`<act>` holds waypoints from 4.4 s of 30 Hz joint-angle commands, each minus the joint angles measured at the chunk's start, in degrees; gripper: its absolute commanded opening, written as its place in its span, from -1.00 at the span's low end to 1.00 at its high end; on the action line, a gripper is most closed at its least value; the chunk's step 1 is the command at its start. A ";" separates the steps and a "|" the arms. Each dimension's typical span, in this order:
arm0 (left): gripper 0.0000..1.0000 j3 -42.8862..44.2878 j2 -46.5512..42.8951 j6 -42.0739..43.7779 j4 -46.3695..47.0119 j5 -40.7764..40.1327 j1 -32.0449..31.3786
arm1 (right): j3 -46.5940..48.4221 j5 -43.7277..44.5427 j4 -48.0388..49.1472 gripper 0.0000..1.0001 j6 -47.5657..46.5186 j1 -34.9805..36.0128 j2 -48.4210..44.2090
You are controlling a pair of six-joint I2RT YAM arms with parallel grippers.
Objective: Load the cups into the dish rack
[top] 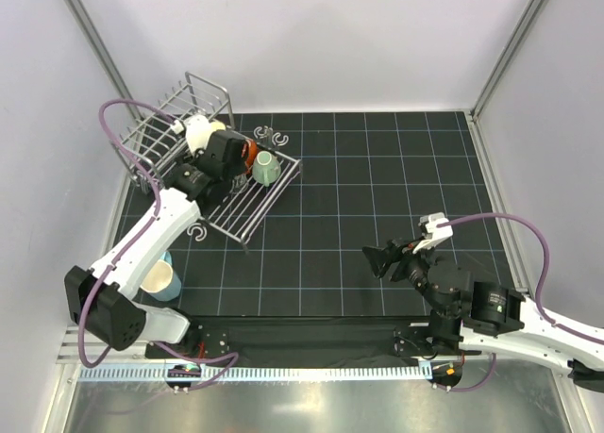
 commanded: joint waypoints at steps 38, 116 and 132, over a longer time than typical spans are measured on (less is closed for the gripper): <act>0.18 -22.48 -13.02 -18.30 -29.87 14.34 33.41 | 2.14 -10.19 8.00 0.47 -5.29 0.12 7.95; -0.99 -33.82 -30.08 -36.22 61.33 85.70 3.62 | 16.99 -59.74 10.01 0.99 -7.49 -21.24 17.97; -0.99 -40.50 -29.11 -52.14 83.06 79.47 -3.59 | 22.08 -66.34 9.76 0.99 -12.67 -28.70 19.81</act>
